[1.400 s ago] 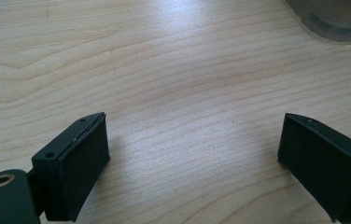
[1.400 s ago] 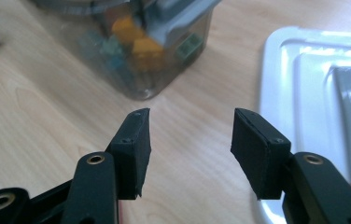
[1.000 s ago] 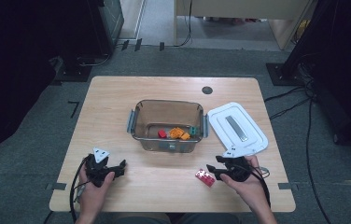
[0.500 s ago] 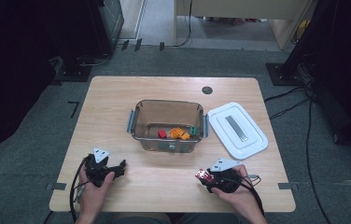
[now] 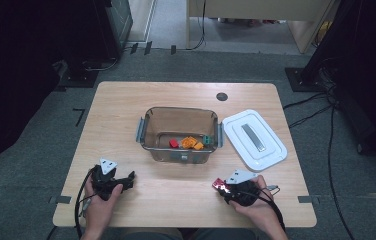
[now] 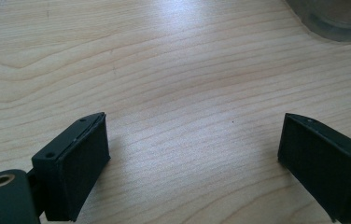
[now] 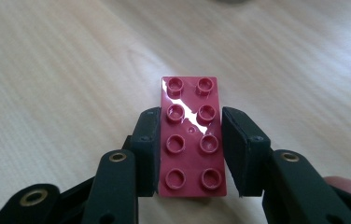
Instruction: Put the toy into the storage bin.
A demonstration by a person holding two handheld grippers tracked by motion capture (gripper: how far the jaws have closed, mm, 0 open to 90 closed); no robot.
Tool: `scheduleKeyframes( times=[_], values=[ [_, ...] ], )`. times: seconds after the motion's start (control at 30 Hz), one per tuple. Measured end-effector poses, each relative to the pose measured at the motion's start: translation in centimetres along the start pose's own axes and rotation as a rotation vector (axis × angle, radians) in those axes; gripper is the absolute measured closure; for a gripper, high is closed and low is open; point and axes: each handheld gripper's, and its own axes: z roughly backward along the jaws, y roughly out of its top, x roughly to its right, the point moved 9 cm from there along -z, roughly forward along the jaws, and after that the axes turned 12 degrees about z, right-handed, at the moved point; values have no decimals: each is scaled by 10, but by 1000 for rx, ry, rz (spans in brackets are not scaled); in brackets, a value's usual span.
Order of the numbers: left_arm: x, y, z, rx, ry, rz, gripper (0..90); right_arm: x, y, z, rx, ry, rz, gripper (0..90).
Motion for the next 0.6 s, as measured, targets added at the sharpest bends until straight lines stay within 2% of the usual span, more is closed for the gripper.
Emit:
scheduleKeyframes(
  times=[0.13,0.6],
  values=[
    [0,0,0,0,0,0,83,17,5,9,9,-30,-3,603],
    [0,0,0,0,0,0,84,79,31,36,42,-120,-74,603]
  ],
)
